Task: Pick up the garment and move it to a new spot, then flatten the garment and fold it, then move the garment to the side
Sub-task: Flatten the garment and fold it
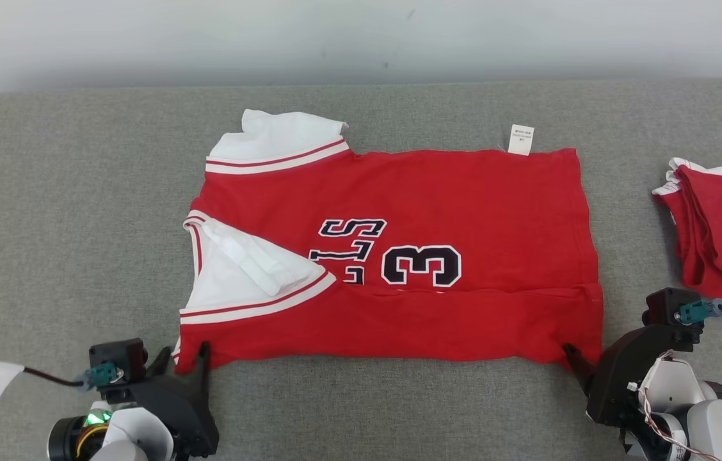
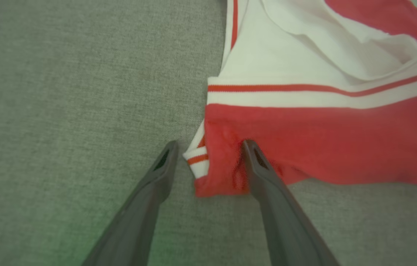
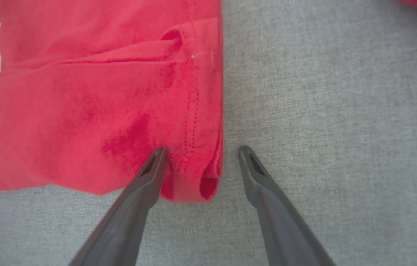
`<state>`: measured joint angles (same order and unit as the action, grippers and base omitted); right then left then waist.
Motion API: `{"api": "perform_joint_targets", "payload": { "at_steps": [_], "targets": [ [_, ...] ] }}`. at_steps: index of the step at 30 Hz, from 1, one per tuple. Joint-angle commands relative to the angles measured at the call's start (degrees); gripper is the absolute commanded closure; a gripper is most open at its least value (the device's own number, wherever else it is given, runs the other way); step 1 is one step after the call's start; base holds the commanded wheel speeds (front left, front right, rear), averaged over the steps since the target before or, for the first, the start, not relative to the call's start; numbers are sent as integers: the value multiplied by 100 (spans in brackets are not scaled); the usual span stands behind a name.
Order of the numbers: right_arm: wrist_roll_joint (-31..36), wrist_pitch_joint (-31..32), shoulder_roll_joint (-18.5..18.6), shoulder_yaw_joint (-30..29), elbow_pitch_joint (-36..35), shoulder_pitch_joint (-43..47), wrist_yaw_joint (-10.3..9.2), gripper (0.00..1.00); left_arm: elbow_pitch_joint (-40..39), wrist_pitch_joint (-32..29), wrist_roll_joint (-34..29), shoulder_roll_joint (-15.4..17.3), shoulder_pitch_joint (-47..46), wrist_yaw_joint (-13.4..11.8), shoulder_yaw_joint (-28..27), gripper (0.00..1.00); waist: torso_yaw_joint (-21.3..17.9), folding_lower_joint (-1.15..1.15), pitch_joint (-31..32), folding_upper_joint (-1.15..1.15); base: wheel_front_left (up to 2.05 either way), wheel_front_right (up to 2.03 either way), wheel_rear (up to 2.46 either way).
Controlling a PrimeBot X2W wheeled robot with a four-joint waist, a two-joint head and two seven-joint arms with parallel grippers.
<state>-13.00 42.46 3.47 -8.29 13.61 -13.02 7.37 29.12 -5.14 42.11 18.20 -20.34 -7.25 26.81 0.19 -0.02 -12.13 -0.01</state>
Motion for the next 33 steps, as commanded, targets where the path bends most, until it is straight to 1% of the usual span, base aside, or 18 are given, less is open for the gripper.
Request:
{"api": "perform_joint_targets", "payload": {
  "at_steps": [1,2,3,4,5,6,7,8,14,17,22,27,29,32,33],
  "targets": [
    [-43,146,-104,106,161,104,18,0,206,-226,61,-128,107,40,140,62,5,2,-7,1,0,0,0],
    [-54,175,-108,122,166,104,18,0,256,-291,73,-138,110,51,169,80,6,2,-14,1,0,0,0],
    [-51,199,-110,127,178,104,19,0,285,-319,94,-148,118,79,186,95,7,2,-20,1,0,0,0],
    [-39,226,-111,136,196,107,19,0,317,-357,118,-161,112,103,200,100,5,2,-23,1,0,0,0],
    [-50,247,-112,144,217,107,19,10,355,-378,138,-162,113,125,201,100,1,2,-24,1,0,0,0],
    [-63,254,-111,150,238,103,18,57,389,-367,150,-146,108,143,197,100,-4,2,-25,1,0,0,0],
    [-76,220,-111,156,251,82,18,84,417,-347,168,-156,104,159,194,100,-9,2,-24,1,0,0,0],
    [-73,176,-110,152,261,67,18,100,447,-329,184,-169,105,169,193,100,-11,2,-21,1,0,0,0],
    [-132,-80,-76,141,212,55,18,100,406,-188,273,-166,258,243,125,100,-9,2,112,1,0,0,0],
    [-357,-148,-73,77,15,132,18,100,241,-110,340,-107,416,258,57,100,12,2,216,1,0,0,0],
    [-581,-72,-54,-223,-588,554,17,100,-339,4,396,102,811,110,-47,100,62,2,396,1,0,0,0],
    [-693,160,-54,-573,-1273,1127,17,100,-1178,22,402,383,1356,-146,-167,100,82,2,532,1,0,0,0],
    [-753,314,-55,-638,-1479,1393,13,100,-1470,-15,351,514,1588,-262,-171,100,89,2,569,1,0,0,0],
    [-969,496,-53,-672,-1739,1755,11,100,-1877,-78,313,622,1924,-423,-136,100,84,2,596,1,0,0,0],
    [-969,496,-53,-672,-1739,1755,11,100,-1877,-78,313,622,1924,-423,-136,100,84,2,596,1,0,0,0]
  ]
}}
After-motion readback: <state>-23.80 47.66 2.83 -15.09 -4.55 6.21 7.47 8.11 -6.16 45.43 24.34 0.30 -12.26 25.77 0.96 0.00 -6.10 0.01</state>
